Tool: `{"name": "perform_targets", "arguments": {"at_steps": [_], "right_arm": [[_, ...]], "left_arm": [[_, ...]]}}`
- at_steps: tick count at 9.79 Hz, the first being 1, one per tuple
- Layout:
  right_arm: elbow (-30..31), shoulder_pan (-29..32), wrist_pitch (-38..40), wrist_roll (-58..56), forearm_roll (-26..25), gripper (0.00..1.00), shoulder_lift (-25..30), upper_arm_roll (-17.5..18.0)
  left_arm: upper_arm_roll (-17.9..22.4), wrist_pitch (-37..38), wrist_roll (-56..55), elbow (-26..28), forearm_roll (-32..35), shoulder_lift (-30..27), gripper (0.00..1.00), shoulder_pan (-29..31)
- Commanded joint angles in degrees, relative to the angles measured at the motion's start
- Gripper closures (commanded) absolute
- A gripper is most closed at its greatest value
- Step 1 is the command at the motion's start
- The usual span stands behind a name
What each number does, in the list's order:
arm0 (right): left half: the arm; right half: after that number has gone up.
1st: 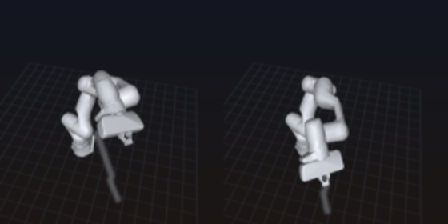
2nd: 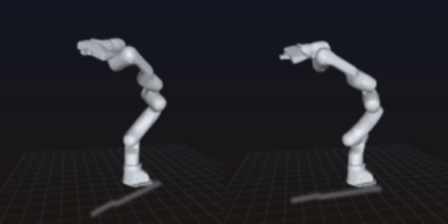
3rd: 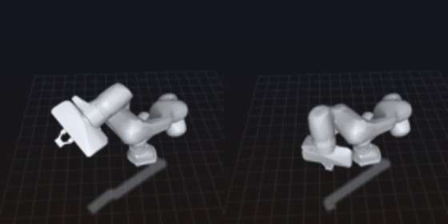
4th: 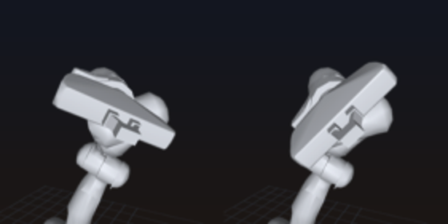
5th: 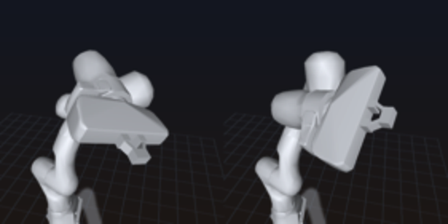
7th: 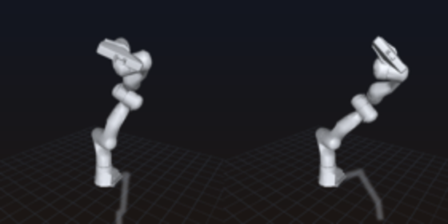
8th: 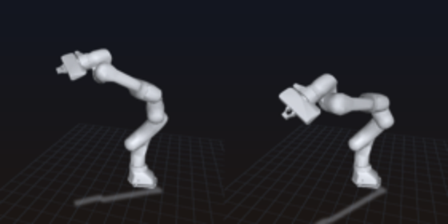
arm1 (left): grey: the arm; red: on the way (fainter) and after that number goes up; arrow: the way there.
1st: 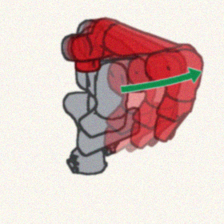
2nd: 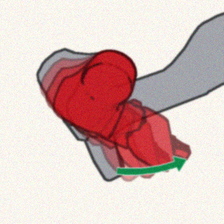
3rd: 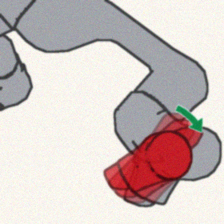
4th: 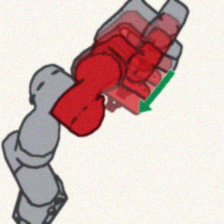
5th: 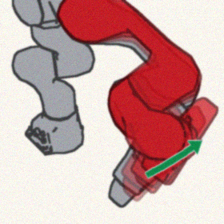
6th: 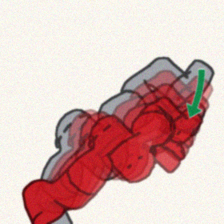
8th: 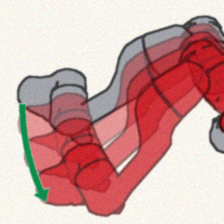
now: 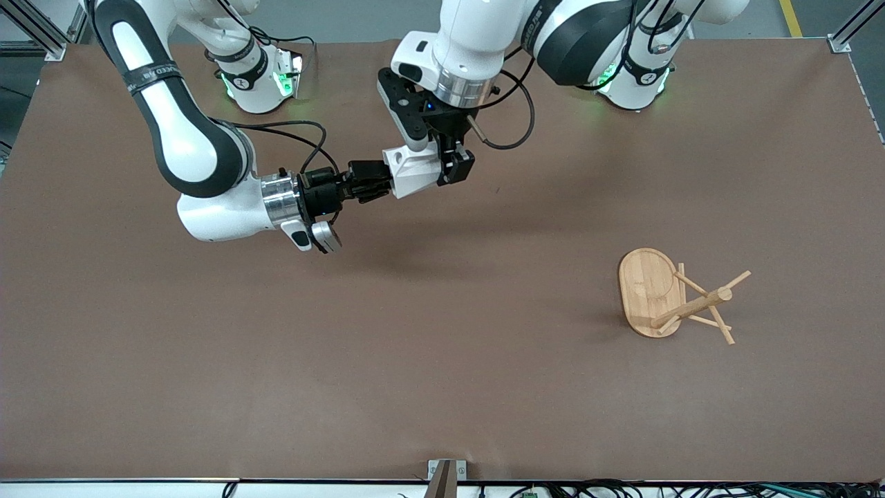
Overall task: Hang cup on rack
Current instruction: 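Carry the cup with the left gripper while the right gripper withdraws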
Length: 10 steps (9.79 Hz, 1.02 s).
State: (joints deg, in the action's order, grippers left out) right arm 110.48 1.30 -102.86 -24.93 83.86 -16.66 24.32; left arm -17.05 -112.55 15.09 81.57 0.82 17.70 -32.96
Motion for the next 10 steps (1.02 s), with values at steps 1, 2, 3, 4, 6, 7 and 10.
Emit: {"name": "perform_targets", "arguments": {"at_steps": [1, 2, 3, 4, 6, 7, 10], "right_arm": [[-2.3, 3.4, 0.3, 9.2, -10.8, 0.00, 2.8, -0.2], [-4.2, 3.9, 0.3, 14.7, -17.7, 0.00, 3.3, -1.7], [-5.0, 3.8, 0.0, 18.5, -24.6, 0.00, 4.9, -3.9], [-5.0, 3.8, -0.1, 19.6, -33.3, 0.00, 7.0, -7.0], [-4.9, 3.7, -0.1, 19.6, -50.3, 0.00, 10.8, -13.3], [-5.4, 3.6, -0.4, 19.6, -58.6, 0.00, 11.7, -15.2], [-12.3, 2.0, 1.3, 23.1, -78.1, 0.00, 11.7, -21.1]], "left_arm": [[0.1, 1.4, -2.1, 1.1, 1.4, 0.8, 1.00, 1.0], [0.1, 4.1, -3.7, 1.1, 1.4, 0.5, 1.00, 1.9], [0.1, 6.0, -4.7, 1.1, 1.4, -0.1, 1.00, 4.6], [0.0, 8.3, -7.9, 1.1, 1.3, -0.4, 1.00, 7.7], [0.0, 8.8, -16.4, 0.9, 0.6, -0.4, 1.00, 12.8], [0.0, 8.8, -21.6, 0.9, 0.9, -0.9, 1.00, 14.1], [0.0, 11.5, -30.5, 0.9, 0.7, -1.3, 1.00, 18.3]]}}
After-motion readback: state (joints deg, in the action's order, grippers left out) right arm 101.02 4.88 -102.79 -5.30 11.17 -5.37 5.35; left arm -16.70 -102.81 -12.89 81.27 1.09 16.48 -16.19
